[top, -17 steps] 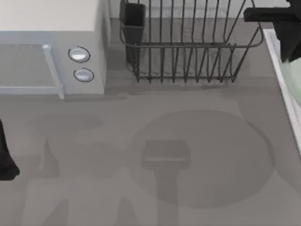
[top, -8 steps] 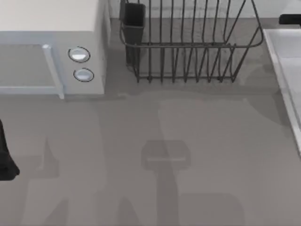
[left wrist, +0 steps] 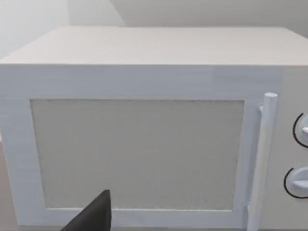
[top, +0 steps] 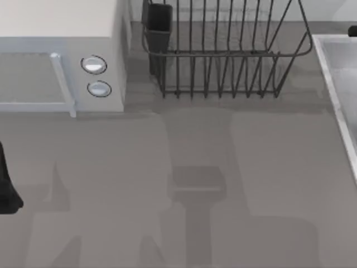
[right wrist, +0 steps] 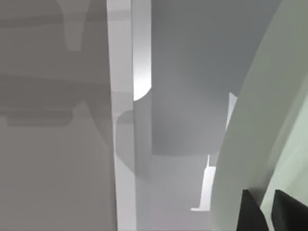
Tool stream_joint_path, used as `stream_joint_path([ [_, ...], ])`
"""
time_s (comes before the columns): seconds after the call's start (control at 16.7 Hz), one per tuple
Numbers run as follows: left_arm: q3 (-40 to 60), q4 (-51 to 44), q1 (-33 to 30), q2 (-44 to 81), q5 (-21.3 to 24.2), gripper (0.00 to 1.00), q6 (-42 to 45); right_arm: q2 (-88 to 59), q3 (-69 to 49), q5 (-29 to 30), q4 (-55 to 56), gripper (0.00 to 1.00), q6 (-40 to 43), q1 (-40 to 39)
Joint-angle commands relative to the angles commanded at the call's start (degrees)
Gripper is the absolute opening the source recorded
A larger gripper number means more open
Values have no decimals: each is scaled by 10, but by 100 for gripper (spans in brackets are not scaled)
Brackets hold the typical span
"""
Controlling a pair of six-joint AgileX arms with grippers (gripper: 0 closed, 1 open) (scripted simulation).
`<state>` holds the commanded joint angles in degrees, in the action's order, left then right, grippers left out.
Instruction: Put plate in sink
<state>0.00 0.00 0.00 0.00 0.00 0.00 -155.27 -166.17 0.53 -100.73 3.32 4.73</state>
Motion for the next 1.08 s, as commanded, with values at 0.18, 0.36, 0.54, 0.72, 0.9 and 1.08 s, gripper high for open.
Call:
stream_joint_path([
  [0.18, 0, 0, 0, 0, 0, 100, 0, 0, 0, 0, 0, 23, 0, 0],
  [0.36, 0, 0, 0, 0, 0, 100, 0, 0, 0, 0, 0, 45, 0, 0],
  [0.54, 0, 0, 0, 0, 0, 100, 0, 0, 0, 0, 0, 68, 0, 0],
  [0.72, 0, 0, 0, 0, 0, 100, 0, 0, 0, 0, 0, 90, 0, 0],
  [0.9, 0, 0, 0, 0, 0, 100, 0, 0, 0, 0, 0, 100, 0, 0],
  [1.08, 0, 0, 0, 0, 0, 100, 0, 0, 0, 0, 0, 100, 0, 0],
])
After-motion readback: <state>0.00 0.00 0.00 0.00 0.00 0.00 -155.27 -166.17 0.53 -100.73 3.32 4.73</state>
